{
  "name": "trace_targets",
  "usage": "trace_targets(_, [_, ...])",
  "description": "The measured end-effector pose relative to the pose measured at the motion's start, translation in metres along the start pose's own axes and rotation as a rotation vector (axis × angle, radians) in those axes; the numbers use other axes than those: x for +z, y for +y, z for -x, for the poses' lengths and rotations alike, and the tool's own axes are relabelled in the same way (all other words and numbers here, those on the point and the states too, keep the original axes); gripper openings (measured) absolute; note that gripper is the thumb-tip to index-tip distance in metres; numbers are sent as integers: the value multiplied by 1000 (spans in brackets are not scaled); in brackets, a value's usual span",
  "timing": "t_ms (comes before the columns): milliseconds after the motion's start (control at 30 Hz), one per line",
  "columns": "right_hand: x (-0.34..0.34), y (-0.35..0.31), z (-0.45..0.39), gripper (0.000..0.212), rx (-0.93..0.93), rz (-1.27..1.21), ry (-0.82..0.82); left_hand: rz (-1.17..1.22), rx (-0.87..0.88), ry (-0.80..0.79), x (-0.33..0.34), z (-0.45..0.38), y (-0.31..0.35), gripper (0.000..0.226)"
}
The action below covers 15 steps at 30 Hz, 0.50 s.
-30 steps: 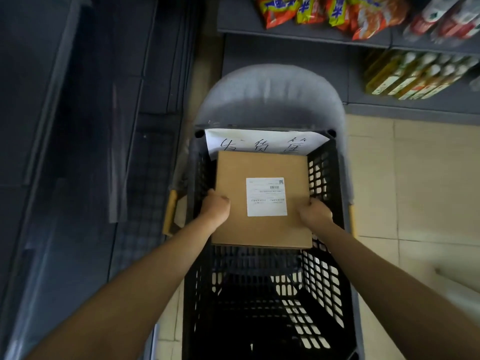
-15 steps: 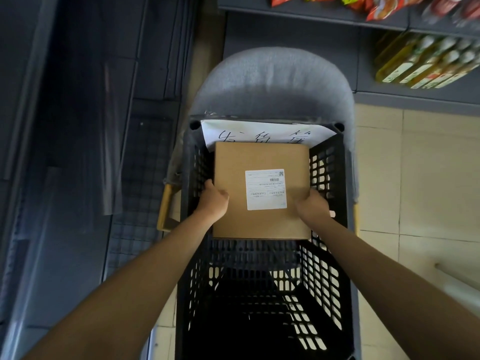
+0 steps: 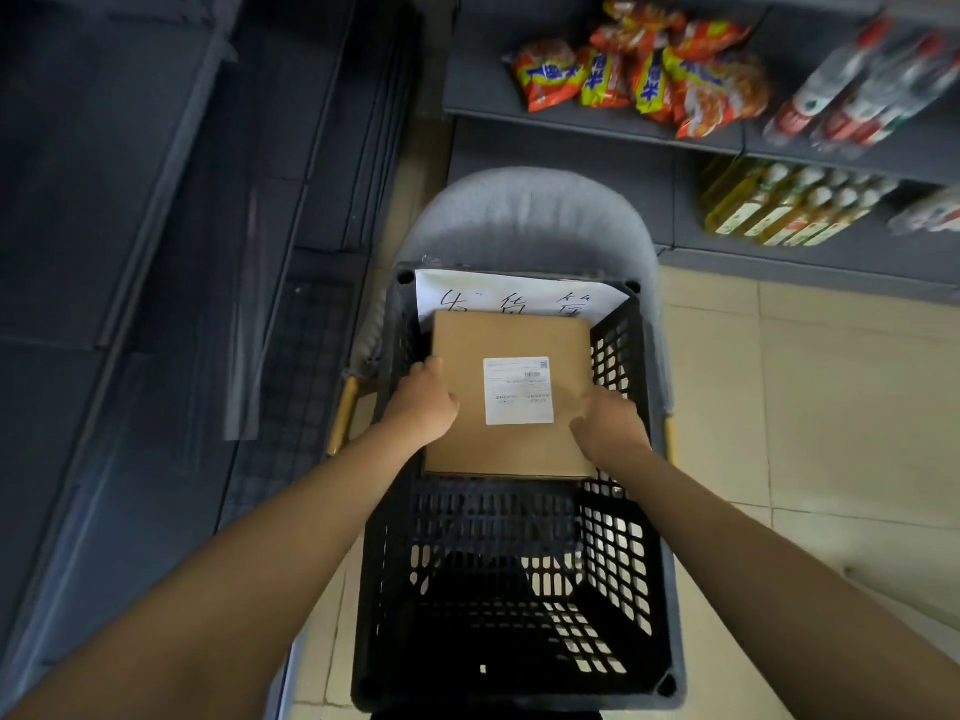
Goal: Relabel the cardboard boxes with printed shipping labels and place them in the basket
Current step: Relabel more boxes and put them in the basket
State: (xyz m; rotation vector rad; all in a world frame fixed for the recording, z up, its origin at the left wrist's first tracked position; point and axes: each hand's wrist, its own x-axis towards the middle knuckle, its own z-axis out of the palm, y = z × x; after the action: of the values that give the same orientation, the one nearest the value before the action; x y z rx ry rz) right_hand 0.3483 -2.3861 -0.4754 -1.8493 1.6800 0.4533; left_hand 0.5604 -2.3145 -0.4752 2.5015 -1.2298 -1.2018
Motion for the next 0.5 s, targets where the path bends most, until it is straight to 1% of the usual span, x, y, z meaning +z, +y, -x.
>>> trace_targets(100, [-25, -8, 26, 39, -111, 59, 26, -169, 92, 31, -26, 24, 13, 46])
trace_targets(200, [-58, -22, 50, 38, -222, 144, 67, -309, 153, 109, -59, 51, 31, 37])
trace_targets(300, [-100, -37, 78, 37, -287, 167, 177, -406, 197, 204, -99, 82, 52, 35])
trace_targets(400, [-145, -48, 104, 33, -347, 118, 292, -491, 228, 299, -138, 119, 77, 25])
trace_targets(500, [-186, -56, 130, 32, -428, 117, 367, -494, 241, 379, -166, 164, 98, 26])
